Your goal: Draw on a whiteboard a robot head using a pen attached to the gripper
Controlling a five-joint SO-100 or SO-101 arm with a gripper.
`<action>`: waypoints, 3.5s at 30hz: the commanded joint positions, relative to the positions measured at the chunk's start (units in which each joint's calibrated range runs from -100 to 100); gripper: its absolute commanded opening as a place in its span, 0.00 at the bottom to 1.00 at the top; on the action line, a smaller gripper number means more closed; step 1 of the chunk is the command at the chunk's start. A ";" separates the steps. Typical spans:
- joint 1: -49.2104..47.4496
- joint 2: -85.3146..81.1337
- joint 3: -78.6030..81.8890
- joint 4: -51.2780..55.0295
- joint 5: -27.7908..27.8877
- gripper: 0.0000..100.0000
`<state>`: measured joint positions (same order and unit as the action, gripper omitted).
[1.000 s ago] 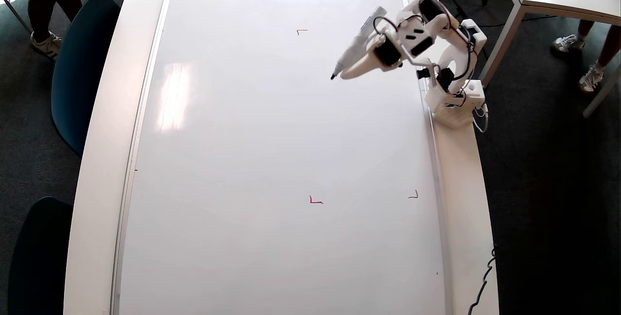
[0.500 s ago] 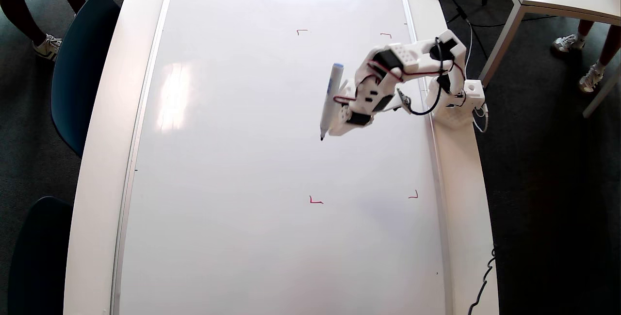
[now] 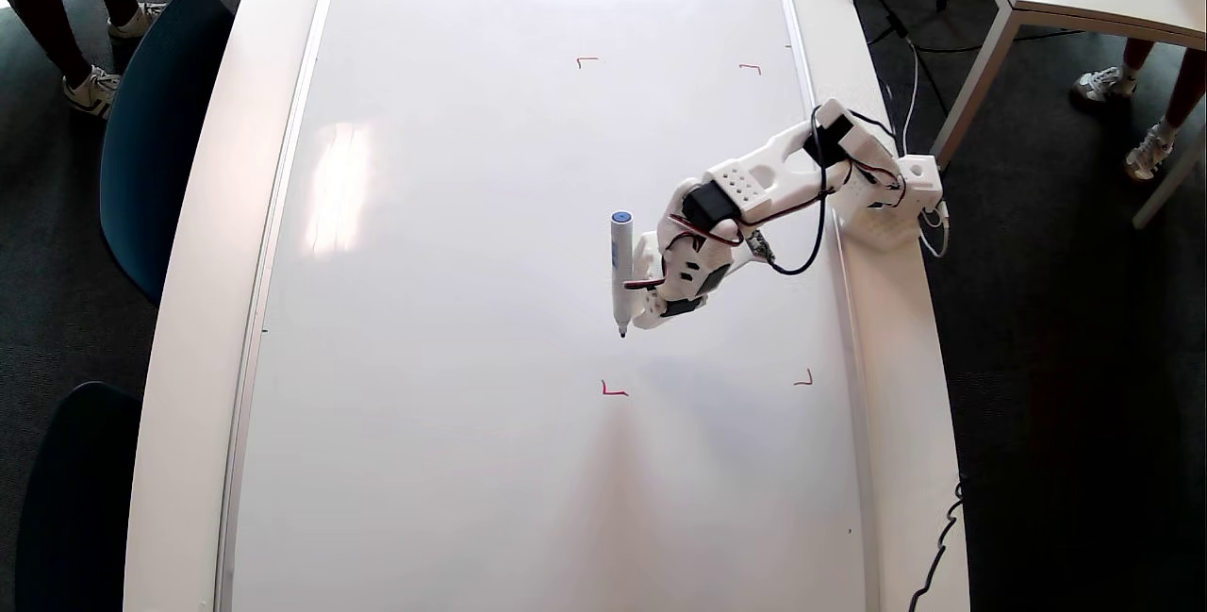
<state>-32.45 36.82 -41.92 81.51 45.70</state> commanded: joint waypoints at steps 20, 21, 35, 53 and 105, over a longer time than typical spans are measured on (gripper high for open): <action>-2.73 6.21 0.14 -5.49 0.14 0.01; -2.73 6.13 1.14 -5.49 0.14 0.01; -3.24 -0.45 11.32 -3.93 0.14 0.01; -6.86 -20.59 41.92 -4.97 0.08 0.01; 0.74 -61.47 97.06 -9.75 -0.55 0.01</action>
<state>-34.88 -21.57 52.90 70.82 44.06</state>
